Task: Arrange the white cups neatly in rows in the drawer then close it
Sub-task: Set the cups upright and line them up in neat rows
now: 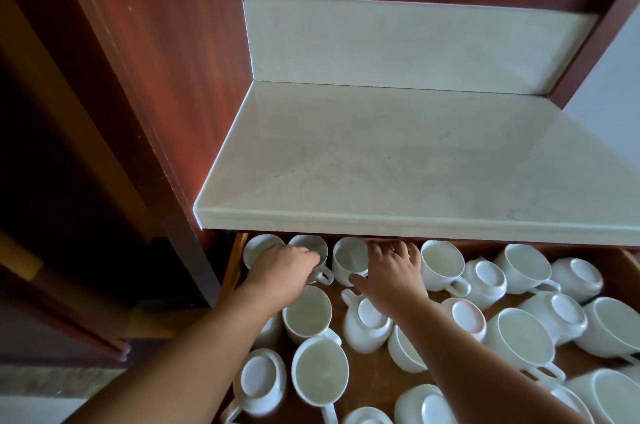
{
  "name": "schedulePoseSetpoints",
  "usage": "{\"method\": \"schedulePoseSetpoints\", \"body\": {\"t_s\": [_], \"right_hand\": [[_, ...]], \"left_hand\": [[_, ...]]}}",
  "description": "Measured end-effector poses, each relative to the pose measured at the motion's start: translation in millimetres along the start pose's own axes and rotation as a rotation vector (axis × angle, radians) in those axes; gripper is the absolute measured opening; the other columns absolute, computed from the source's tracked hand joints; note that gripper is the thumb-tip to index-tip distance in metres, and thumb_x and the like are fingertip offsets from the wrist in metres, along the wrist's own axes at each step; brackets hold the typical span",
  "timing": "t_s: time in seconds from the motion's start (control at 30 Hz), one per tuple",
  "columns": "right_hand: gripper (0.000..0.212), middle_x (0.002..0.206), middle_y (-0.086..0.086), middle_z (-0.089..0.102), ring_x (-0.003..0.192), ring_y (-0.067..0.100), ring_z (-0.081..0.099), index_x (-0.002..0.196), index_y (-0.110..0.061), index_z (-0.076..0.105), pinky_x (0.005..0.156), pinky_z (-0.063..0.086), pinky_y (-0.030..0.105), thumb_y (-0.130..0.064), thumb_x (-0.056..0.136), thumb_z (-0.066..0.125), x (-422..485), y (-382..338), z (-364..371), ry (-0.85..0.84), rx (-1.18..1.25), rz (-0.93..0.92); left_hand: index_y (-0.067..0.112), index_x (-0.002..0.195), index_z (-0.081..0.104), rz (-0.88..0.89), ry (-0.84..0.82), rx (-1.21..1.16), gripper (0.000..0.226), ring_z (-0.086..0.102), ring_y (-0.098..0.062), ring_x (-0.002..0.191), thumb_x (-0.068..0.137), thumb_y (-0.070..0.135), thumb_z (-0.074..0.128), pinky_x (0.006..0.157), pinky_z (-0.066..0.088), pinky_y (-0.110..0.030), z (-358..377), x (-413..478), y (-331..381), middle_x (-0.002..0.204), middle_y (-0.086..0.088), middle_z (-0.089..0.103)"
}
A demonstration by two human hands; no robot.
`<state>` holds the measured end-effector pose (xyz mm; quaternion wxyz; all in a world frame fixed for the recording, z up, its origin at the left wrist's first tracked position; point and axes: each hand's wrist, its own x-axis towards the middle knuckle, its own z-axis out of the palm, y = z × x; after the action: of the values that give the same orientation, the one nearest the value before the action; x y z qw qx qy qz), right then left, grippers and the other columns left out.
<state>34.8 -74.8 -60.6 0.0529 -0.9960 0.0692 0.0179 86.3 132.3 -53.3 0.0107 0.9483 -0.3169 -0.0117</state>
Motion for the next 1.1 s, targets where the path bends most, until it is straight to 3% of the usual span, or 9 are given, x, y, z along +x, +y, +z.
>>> {"method": "schedulePoseSetpoints", "body": {"t_s": [0.23,0.37,0.53,0.63,0.7,0.77,0.87,0.97,1.1], "right_hand": [[0.067,0.130,-0.002,0.062,0.138,0.024,0.035,0.139,-0.021,0.046,0.119,0.005,0.050,-0.066,0.091,0.051,1,-9,1,0.007,0.038,0.025],[0.067,0.131,-0.003,0.063,0.139,0.023,0.034,0.139,-0.021,0.046,0.120,0.004,0.050,-0.068,0.090,0.051,1,-10,1,0.019,0.048,0.030],[0.074,0.138,-0.003,0.059,0.142,0.024,0.031,0.148,-0.022,0.039,0.121,0.003,0.051,-0.068,0.090,0.049,2,-9,2,0.009,0.069,0.033],[0.083,0.145,-0.003,0.053,0.145,0.026,0.026,0.154,-0.024,0.030,0.123,0.002,0.051,-0.071,0.088,0.048,1,-6,2,-0.021,0.084,0.030],[0.084,0.150,-0.002,0.047,0.146,0.026,0.025,0.156,-0.025,0.028,0.124,0.005,0.048,-0.069,0.088,0.050,-1,-1,0,-0.017,0.101,0.019],[0.080,0.151,-0.002,0.045,0.144,0.026,0.027,0.155,-0.026,0.029,0.123,0.013,0.043,-0.062,0.089,0.053,-2,6,-3,-0.007,0.141,0.010],[0.077,0.151,0.001,0.044,0.144,0.027,0.029,0.155,-0.022,0.031,0.121,0.023,0.040,-0.054,0.090,0.058,-6,19,-9,-0.028,0.190,0.023],[0.074,0.155,0.003,0.039,0.145,0.026,0.028,0.156,-0.020,0.030,0.119,0.024,0.037,-0.045,0.092,0.060,-10,33,-16,-0.038,0.210,0.037],[0.068,0.153,0.002,0.043,0.143,0.025,0.031,0.154,-0.021,0.036,0.117,0.027,0.036,-0.038,0.093,0.060,-15,50,-24,-0.024,0.239,0.073]], "left_hand": [[0.017,0.084,0.061,0.015,0.078,-0.060,0.010,0.062,-0.031,0.080,0.089,0.009,0.057,0.062,0.026,-0.034,2,-4,0,0.086,-0.007,0.067],[0.019,0.088,0.062,-0.013,0.084,-0.057,0.011,0.048,-0.024,0.072,0.095,0.014,0.054,0.062,0.026,-0.033,3,-2,4,0.087,-0.004,0.065],[0.017,0.090,0.062,-0.022,0.115,-0.082,0.012,0.062,-0.028,0.082,0.098,0.026,0.057,0.064,0.030,-0.033,7,-1,2,0.090,-0.004,0.066],[0.017,0.105,0.068,-0.059,0.215,-0.217,0.020,0.064,-0.024,0.094,0.094,0.034,0.065,0.076,0.046,-0.034,9,-11,-3,0.102,-0.001,0.070],[0.019,0.118,0.068,-0.102,0.291,-0.222,0.031,0.065,-0.023,0.102,0.088,0.026,0.069,0.087,0.052,-0.038,8,-24,-14,0.112,0.000,0.071],[0.019,0.118,0.067,-0.150,0.292,-0.162,0.039,0.065,-0.024,0.103,0.079,0.019,0.072,0.089,0.053,-0.040,6,-34,-28,0.112,0.000,0.070],[0.019,0.107,0.066,-0.213,0.148,-0.072,0.030,0.066,-0.024,0.094,0.078,0.015,0.070,0.080,0.051,-0.037,2,-41,-42,0.100,0.000,0.070],[0.020,0.076,0.057,-0.180,0.034,0.052,0.022,0.061,-0.025,0.069,0.072,0.006,0.073,0.060,0.042,-0.032,2,-40,-43,0.068,0.002,0.063],[0.023,0.086,0.051,-0.206,-0.011,0.111,0.016,0.066,-0.025,0.080,0.088,0.010,0.060,0.058,0.035,-0.033,3,-34,-38,0.086,0.002,0.066]]}}
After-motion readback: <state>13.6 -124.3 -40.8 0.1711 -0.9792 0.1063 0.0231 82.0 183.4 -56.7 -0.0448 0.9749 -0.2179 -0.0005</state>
